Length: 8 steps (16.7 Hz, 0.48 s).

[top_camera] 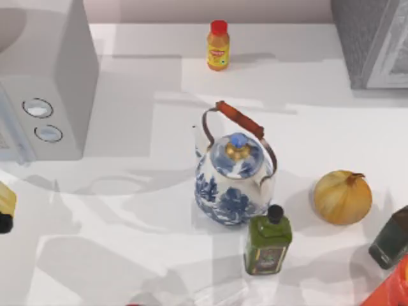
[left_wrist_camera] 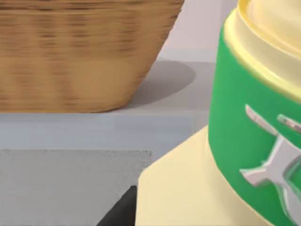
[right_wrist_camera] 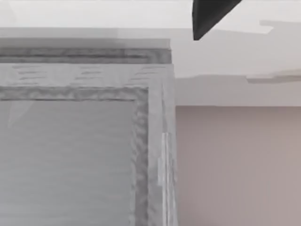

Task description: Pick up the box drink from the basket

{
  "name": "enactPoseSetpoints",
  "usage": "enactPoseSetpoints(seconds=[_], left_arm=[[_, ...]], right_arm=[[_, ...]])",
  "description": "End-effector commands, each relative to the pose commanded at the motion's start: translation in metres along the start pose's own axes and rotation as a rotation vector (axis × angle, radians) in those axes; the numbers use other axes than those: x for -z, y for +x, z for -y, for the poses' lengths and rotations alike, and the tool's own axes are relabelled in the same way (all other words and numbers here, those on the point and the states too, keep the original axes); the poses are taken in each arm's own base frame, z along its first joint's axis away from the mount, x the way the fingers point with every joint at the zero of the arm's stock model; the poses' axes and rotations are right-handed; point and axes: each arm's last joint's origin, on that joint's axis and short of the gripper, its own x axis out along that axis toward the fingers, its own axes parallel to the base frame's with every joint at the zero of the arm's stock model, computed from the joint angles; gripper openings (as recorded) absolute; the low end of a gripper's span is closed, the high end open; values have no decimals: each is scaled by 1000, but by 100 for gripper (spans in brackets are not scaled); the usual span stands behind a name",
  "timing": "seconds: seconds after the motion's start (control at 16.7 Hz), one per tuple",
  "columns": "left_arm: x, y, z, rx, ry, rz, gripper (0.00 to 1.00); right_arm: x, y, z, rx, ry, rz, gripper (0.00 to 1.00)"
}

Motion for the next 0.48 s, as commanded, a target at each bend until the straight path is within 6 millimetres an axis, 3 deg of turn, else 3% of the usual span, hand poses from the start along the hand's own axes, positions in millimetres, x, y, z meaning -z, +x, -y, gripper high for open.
enactPoseSetpoints(seconds=[0.18,0.48], left_arm=[[21,-1,2,-4,1,5,0],[22,-1,1,-6,3,0,0]], right_arm=[[0,0,0,0,0,0,100],[0,0,0,0,0,0,100]])
